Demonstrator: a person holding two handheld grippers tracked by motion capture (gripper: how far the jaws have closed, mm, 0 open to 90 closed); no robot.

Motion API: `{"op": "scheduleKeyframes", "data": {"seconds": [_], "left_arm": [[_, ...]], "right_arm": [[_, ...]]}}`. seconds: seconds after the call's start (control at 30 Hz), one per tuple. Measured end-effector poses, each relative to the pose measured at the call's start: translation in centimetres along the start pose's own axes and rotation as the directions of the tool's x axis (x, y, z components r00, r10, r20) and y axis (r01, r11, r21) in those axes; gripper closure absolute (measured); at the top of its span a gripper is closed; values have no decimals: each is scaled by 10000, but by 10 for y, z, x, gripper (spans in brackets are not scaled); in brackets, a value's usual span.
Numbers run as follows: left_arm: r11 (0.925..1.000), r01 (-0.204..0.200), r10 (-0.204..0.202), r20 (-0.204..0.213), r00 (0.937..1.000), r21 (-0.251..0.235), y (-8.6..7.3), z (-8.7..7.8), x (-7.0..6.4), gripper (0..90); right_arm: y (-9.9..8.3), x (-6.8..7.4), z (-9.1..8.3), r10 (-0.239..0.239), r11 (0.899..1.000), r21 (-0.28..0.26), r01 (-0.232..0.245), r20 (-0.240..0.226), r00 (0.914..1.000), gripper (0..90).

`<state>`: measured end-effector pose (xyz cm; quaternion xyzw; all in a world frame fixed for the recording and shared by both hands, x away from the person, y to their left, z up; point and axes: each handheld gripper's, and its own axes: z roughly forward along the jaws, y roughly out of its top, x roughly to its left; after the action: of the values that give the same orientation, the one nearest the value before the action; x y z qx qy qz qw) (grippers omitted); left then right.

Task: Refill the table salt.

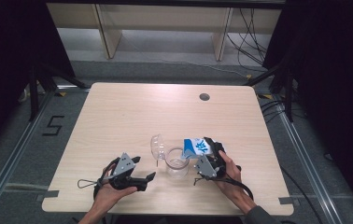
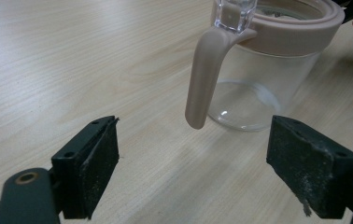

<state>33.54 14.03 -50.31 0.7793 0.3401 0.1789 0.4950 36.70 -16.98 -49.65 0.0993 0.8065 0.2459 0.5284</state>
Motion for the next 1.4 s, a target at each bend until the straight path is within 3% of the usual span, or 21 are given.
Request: {"op": "scheduleKeyframes", "data": {"seconds": [0.57, 0.63, 0.8, 0.97, 1.03, 1.1, 1.17, 1.2, 1.23, 1.3, 1.33, 1.37, 1.4], "left_arm": [[10000, -42, 42, -65, 10000, 3, 1, -1, 0, 164], [10000, -86, 86, -28, 10000, 10, 1, -1, 0, 164], [10000, -52, 52, -27, 10000, 22, 1, 0, 0, 165], [10000, -51, 51, -32, 10000, 13, 1, 0, 0, 165], [9999, -102, 102, 0, 9999, 8, 1, 0, 0, 164], [10000, -47, 47, 30, 10000, 52, 1, 0, 1, 165], [10000, -56, 56, 20, 10000, 34, 1, 0, 1, 165], [10000, -41, 42, -25, 10000, 78, 1, 0, 0, 164], [10000, -26, 26, -11, 10000, 78, 1, 0, 0, 164], [10000, -58, 58, 28, 10000, 0, 1, 0, 0, 165], [10000, -52, 52, 28, 10000, -30, 1, 1, 0, 164], [10000, -56, 56, 43, 10000, -66, 1, 1, 0, 164], [10000, -74, 74, 53, 10000, 13, 1, 0, 0, 164]], "right_arm": [[1, 1, -1, -56, 9998, 201, 51, 259, 9996, 422], [1, 0, -1, -278, 9995, 138, 274, 324, 9991, 422], [1, 2, -1, -90, 9997, 242, 79, 445, 9990, 423], [2, 2, 0, -377, 9990, 278, 363, 524, 9979, 423], [3, 2, 0, -748, 9971, 157, 739, 718, 9946, 426], [4, 2, 0, -714, 9974, 170, 703, 712, 9949, 426], [5, 1, 0, -1005, 9949, 79, 1002, 997, 9899, 428], [6, 1, 0, -1046, 9945, 72, 1043, 855, 9908, 428], [5, -2, 1, -1498, 9881, -206, 1522, 881, 9848, 429], [5, -3, 1, -1546, 9875, -182, 1568, 893, 9839, 430], [5, 1, -1, -1119, 9937, 98, 1115, 919, 9895, 430], [5, 1, -1, -1119, 9937, 98, 1115, 919, 9895, 430], [5, 0, -1, -1473, 9890, 12, 1480, 1021, 9838, 430]]}}
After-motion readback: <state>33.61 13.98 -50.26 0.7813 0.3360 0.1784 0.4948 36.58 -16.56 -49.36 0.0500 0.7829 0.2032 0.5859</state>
